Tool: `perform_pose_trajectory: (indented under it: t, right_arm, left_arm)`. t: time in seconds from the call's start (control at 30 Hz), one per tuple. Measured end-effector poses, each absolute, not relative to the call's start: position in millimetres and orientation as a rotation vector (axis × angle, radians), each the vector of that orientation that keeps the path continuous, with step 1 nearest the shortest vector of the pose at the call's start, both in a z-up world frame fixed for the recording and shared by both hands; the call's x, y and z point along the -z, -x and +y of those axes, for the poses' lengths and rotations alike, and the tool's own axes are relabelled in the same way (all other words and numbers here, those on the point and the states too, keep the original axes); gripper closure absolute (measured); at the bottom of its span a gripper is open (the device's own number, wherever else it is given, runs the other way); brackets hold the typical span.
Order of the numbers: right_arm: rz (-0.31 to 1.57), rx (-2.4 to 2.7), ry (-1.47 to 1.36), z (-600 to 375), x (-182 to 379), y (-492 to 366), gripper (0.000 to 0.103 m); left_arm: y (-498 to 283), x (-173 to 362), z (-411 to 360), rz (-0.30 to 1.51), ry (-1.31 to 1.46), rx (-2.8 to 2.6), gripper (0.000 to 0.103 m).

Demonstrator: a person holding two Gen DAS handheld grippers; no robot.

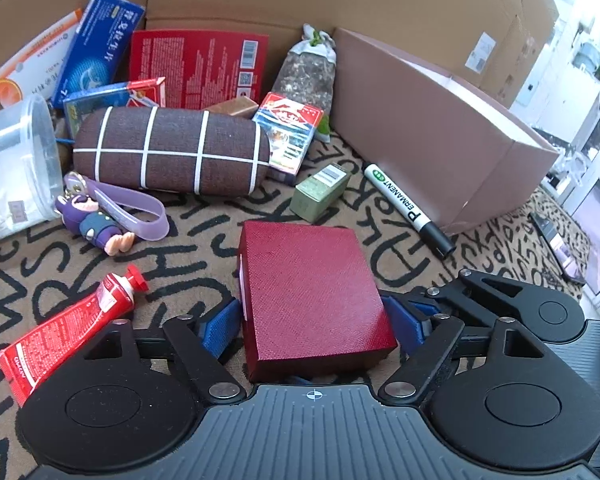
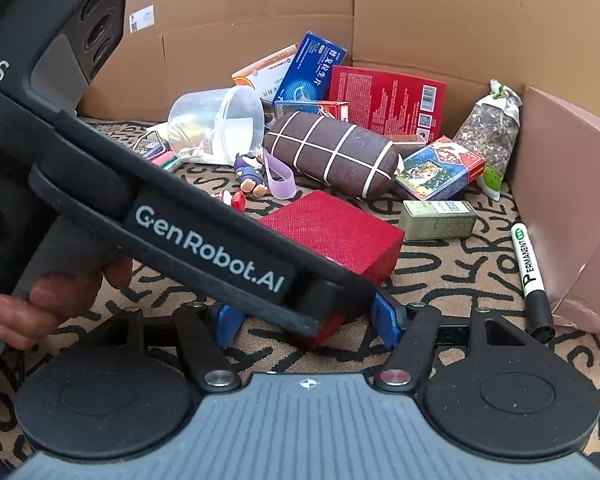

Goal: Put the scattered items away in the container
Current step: 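Lift the red square box with the left tool toward the pink box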

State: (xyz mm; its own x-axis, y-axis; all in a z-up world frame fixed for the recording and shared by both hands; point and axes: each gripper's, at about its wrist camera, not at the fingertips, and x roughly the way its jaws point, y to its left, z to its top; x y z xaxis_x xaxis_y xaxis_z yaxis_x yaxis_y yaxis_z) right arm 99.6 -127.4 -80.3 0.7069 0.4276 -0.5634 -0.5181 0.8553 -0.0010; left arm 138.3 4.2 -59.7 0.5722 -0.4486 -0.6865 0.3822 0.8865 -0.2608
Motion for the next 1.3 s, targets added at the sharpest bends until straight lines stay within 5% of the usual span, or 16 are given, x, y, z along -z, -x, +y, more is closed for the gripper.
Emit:
perform_pose_trajectory:
  t: [0.5, 1.3]
  right_arm:
    - [0.546, -0.507, 0.134, -144.2, 62.1, -85.8, 0.041]
    - [0.223, -0.230, 0.187, -241.9, -38.7, -87.5, 0.041]
  left_arm:
    - [-127.6, 38.3, -11.0, 0.790, 0.062, 0.484, 0.024]
    - [-149.6, -86.5, -137.1, 0.440, -0.016, 0.689, 0.024]
